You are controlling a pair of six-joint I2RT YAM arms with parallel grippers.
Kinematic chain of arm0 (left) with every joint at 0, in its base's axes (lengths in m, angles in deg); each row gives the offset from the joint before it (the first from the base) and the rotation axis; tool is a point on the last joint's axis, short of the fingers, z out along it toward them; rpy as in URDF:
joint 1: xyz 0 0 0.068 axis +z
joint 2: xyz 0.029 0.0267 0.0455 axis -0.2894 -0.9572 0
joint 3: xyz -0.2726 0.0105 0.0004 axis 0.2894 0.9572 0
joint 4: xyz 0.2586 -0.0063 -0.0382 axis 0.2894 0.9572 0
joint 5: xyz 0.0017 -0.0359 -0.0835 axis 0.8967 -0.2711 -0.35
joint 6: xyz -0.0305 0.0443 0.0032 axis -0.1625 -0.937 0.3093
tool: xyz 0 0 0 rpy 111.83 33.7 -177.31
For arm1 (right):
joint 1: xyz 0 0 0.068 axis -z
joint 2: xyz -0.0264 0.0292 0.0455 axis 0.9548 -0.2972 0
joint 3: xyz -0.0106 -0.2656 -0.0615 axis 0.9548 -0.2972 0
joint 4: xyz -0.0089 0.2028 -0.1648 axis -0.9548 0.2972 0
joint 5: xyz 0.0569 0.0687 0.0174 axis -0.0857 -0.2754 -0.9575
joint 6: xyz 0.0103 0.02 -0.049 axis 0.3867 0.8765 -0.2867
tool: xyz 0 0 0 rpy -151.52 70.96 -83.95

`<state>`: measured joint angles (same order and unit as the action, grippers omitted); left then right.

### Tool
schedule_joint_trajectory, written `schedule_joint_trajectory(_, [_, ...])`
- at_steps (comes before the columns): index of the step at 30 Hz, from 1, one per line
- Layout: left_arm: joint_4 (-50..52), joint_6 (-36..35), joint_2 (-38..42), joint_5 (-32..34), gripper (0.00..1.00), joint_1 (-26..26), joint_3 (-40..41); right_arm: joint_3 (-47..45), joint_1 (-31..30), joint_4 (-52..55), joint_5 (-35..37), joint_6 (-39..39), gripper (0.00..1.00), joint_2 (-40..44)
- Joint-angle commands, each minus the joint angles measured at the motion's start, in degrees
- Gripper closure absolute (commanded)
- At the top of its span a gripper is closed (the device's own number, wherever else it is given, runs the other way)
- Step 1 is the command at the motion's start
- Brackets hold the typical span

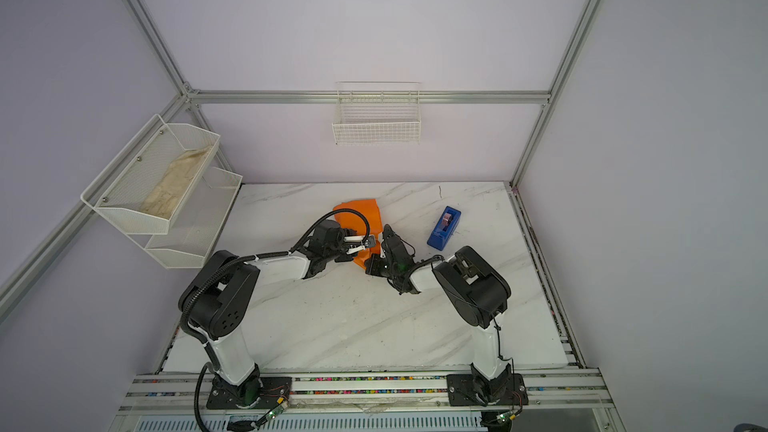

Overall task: Wrap a gift box in wrapping paper
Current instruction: Fold the wrapping paper for the gift box.

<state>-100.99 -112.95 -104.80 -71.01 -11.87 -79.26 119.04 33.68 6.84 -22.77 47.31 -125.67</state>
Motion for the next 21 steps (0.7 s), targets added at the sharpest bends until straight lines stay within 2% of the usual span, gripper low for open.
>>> schedule_joint_trajectory(1, [8.75, 0.03, -3.04, 0.73, 0.53, 0.12, -1.32, -1.72, -1.48, -0.65, 0.36, 1.02, 0.97, -1.23])
schedule_joint_trajectory(8, [8.75, -0.15, -3.19, 0.95, 0.54, 0.17, -1.25, -4.04, -2.49, 2.28, 2.61, 1.90, 0.99, -0.46])
schedule_joint_trajectory(14, [8.83, -0.15, -3.38, 0.77, 0.54, 0.12, -1.23, -3.67, -2.05, 4.79, 2.26, 0.64, 0.96, 8.05])
schedule_joint_trajectory(21, [8.85, -0.14, -3.20, 0.82, 0.53, 0.12, -1.06, -3.04, 4.52, 9.96, 2.29, -2.65, 0.92, 14.74])
